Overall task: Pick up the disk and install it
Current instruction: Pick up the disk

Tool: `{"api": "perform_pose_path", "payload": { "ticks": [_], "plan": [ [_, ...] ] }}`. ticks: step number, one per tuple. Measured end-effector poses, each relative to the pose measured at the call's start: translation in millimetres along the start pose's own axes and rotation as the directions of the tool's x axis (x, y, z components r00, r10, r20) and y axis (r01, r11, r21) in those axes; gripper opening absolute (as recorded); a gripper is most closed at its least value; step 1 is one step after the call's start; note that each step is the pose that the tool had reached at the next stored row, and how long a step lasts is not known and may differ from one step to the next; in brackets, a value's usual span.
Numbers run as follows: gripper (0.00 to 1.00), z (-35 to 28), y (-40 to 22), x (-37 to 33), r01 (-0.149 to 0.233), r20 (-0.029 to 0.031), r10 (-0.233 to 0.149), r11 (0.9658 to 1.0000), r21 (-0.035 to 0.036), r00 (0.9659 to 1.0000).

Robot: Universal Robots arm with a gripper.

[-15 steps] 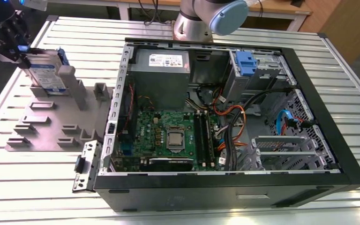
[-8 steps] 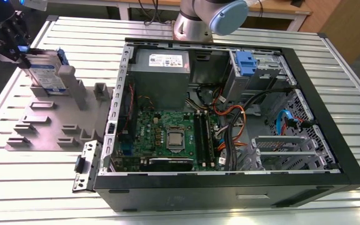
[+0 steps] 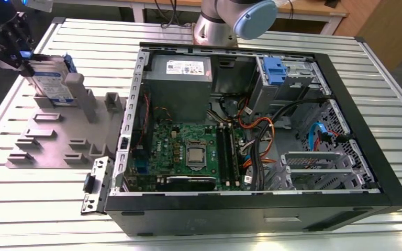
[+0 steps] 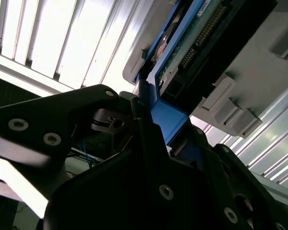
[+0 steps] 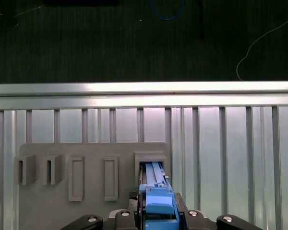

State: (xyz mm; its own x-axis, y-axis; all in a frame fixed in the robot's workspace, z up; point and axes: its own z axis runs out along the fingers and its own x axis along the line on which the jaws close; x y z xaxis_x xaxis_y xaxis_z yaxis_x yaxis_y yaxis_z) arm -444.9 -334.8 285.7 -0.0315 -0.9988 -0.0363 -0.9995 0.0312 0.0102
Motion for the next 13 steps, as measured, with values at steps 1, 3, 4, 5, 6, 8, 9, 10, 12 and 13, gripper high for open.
{"api": "perform_pose_path", "payload": {
  "ticks": [1, 3, 4, 5, 6, 8, 9, 10, 12, 13],
  "plan": [
    [0.37, -0.1, 0.0, 0.0, 0.000, 0.0001, 0.000, 1.0000, 0.0001, 1.0000],
    [0.37, -1.2, 0.0, -0.1, 0.000, 0.0000, 0.000, 1.0000, 0.0000, 1.0000],
    [0.37, -2.1, 0.0, -0.1, 0.000, 0.0001, 0.000, 1.0000, 0.0001, 1.0000],
    [0.37, -3.2, 0.0, -0.1, 0.000, 0.0001, 0.000, 1.0000, 0.0001, 1.0000],
    [0.37, -4.3, 0.0, -0.2, 0.000, 0.0001, 0.000, 1.0000, 0.0001, 1.0000],
    [0.37, -6.9, 0.1, -0.3, 0.000, 0.0000, 0.000, 1.0000, 0.0001, 1.0000],
    [0.37, -8.2, 0.1, -0.3, 0.000, 0.0001, 0.000, 1.0000, 0.0001, 1.0000],
    [0.37, -9.4, 0.1, -0.4, 0.000, 0.0000, 0.000, 1.0000, 0.0001, 1.0000],
    [0.37, -13.0, 0.1, -0.5, 0.000, 0.0000, 0.000, 1.0000, 0.0001, 1.0000],
    [0.37, -14.2, 0.2, -0.5, 0.000, 0.0000, 0.000, 1.0000, 0.0001, 1.0000]
  ]
}}
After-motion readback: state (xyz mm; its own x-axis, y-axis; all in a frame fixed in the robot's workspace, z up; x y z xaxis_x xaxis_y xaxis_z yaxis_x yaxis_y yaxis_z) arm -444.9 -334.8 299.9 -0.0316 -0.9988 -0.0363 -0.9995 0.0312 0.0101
